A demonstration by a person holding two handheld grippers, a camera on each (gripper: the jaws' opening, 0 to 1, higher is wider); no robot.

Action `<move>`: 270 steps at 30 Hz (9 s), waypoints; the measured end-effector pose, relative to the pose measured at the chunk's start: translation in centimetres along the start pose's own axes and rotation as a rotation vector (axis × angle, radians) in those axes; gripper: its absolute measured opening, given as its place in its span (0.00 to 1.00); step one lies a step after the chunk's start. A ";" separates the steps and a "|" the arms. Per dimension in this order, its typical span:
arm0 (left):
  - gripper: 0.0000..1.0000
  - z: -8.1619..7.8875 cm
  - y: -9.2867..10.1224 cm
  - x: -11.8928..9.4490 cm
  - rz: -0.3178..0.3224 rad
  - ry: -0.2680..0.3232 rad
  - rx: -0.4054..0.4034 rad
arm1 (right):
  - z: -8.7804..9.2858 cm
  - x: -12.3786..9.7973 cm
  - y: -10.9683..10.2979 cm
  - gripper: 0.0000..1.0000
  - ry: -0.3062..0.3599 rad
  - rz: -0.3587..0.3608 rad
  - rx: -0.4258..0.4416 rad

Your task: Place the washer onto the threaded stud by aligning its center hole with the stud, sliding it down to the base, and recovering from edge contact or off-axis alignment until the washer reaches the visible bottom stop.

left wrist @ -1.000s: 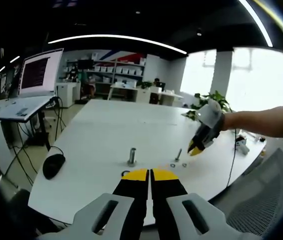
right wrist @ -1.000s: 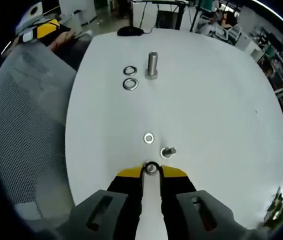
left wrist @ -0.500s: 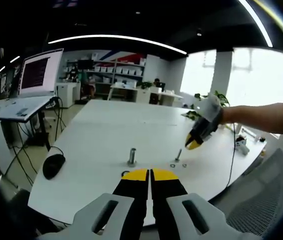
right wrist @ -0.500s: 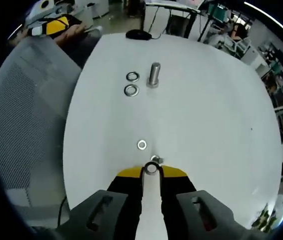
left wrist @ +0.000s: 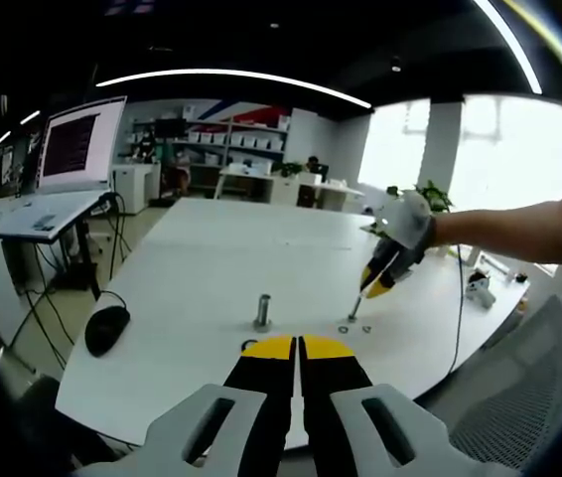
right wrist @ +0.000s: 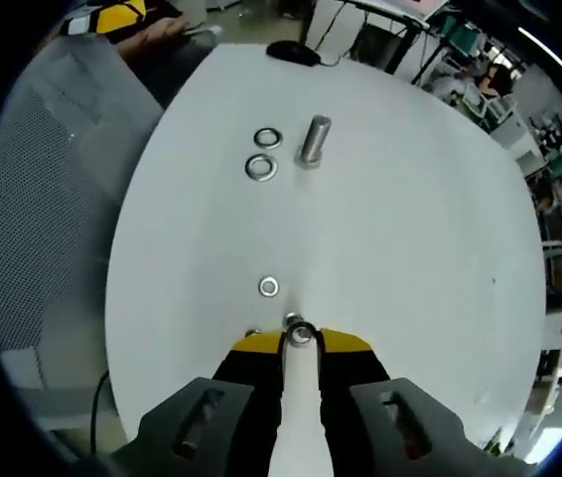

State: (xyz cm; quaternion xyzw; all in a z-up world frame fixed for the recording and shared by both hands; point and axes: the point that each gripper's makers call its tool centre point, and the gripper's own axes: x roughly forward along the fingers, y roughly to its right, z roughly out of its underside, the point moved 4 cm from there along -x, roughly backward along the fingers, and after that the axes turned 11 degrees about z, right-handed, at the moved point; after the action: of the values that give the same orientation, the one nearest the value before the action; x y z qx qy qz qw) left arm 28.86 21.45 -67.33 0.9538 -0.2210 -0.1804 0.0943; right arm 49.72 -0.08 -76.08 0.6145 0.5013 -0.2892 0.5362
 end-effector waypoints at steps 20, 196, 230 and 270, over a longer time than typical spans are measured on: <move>0.00 0.1 0.0 0.1 0.000 -0.013 -0.002 | 0.4 1.3 0.2 0.14 -0.016 -0.017 -0.016; 0.00 -0.1 -0.2 -0.1 -0.009 0.012 -0.030 | 0.9 -0.1 0.9 0.14 0.005 -0.111 0.238; 0.00 -0.1 -0.2 -0.1 -0.011 0.015 -0.032 | 1.4 2.3 0.3 0.14 -0.044 -0.113 0.209; 0.00 0.2 -0.8 -0.2 -0.023 -0.003 -0.048 | 2.1 4.3 -1.1 0.18 -0.079 -0.142 0.210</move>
State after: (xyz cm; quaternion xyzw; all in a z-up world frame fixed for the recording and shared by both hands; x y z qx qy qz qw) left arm 28.93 22.21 -67.65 0.9535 -0.2056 -0.1880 0.1149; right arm 50.52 -0.83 -80.86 0.6184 0.4891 -0.4010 0.4665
